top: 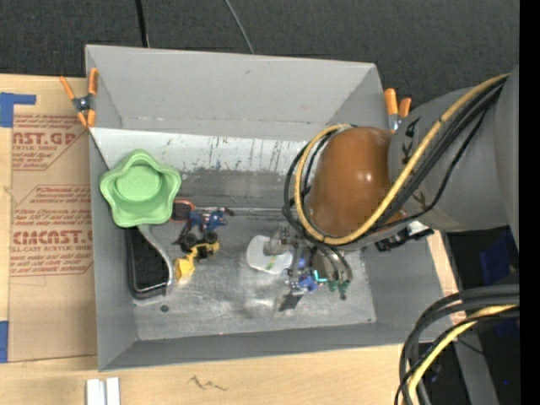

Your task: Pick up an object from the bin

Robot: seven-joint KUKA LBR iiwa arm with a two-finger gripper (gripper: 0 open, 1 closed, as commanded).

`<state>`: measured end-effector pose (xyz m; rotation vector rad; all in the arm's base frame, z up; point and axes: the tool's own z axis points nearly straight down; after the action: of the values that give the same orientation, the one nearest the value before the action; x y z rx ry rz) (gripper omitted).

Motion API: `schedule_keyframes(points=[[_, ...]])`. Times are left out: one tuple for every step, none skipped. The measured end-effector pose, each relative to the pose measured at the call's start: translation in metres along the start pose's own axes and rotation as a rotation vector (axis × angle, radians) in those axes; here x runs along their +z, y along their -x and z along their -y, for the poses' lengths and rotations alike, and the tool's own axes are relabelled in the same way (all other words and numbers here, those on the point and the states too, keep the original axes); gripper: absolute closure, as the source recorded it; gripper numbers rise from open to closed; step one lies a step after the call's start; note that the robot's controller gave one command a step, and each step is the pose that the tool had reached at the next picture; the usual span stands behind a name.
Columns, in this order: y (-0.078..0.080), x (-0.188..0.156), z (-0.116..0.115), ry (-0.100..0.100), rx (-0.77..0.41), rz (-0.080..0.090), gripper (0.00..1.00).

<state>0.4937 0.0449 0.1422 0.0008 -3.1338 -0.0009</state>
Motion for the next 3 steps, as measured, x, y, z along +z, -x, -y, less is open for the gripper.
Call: schedule_keyframes(points=[[0.002,-0.004,0.000,0.000,0.000,0.008,0.00],[0.062,0.018,0.054,0.001,-0.030,0.029,0.00],[0.094,0.036,0.099,-0.002,-0.030,0.010,0.00]])
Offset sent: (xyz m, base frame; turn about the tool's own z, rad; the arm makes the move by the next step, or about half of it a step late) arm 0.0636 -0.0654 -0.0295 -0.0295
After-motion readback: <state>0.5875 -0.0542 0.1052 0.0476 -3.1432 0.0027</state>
